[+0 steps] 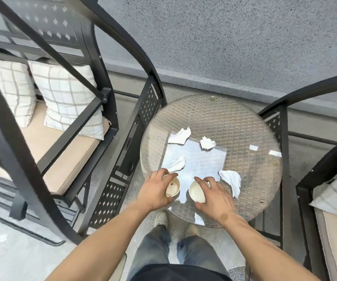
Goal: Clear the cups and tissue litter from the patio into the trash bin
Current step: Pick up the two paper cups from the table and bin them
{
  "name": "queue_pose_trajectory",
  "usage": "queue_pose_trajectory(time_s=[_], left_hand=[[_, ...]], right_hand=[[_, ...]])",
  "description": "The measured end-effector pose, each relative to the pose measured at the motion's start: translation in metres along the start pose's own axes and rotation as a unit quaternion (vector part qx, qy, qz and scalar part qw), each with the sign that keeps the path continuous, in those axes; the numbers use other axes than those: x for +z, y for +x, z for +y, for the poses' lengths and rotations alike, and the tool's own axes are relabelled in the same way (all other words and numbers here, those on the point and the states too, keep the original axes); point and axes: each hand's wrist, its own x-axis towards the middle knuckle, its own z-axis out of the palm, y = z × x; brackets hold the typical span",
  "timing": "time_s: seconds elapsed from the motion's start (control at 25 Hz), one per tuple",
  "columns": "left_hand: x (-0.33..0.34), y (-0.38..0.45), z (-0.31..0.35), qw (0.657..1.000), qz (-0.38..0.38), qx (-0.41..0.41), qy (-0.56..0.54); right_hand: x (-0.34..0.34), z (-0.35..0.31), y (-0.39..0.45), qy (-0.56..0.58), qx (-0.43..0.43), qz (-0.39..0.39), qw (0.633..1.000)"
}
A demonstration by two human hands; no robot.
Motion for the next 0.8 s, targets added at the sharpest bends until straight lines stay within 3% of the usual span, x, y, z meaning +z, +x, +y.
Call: queue_pose_trajectory(time_s=[0.4, 0.8], left_hand=[[0.007, -0.130, -0.041, 0.970, 0.112, -0.208, -0.060], [0.045, -0.323, -0.125, 0.894, 0.208, -0.375, -0.127]], right_hand=[[0.001, -0.094, 0.012, -0.063, -0.188, -0.028, 0.980], [0.072, -0.280, -0.028, -0.138, -0.364, -0.062, 0.919]])
